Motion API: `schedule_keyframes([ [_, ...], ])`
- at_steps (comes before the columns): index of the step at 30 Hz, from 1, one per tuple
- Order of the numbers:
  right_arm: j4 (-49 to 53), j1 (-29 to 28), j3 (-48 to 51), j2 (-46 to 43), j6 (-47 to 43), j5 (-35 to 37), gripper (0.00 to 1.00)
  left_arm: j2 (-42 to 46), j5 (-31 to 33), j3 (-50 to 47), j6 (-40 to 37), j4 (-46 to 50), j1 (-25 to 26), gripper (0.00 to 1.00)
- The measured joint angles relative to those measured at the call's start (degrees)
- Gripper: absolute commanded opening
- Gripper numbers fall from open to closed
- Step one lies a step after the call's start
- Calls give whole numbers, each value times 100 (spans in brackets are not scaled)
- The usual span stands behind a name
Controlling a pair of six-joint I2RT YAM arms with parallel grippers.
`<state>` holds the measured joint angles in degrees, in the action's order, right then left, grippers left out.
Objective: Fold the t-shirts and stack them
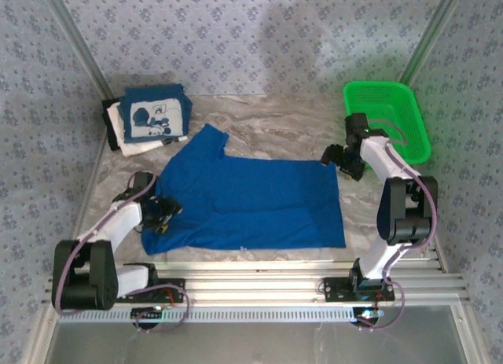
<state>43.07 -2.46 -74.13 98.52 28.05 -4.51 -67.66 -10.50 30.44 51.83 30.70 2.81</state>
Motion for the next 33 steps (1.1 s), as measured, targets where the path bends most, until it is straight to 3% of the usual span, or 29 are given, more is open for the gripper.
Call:
schedule_keyframes([
  [6,31,-240,-955,944,-223,94,69,341,-83,267,138,372,35,81],
  [10,157,-363,-1508,1609,-372,109,64,72,-81,1617,-149,575,63,85],
  [15,415,-385,-2000,2157,-437,291,61,-846,-59,3528,-986,544,63,91],
  [23,697,-389,-2330,2610,-461,699,59,-2896,-37,5731,-2253,739,170,90],
  [33,710,-435,-2479,2791,-474,730,9,-5110,87,7469,-2874,1182,481,86],
])
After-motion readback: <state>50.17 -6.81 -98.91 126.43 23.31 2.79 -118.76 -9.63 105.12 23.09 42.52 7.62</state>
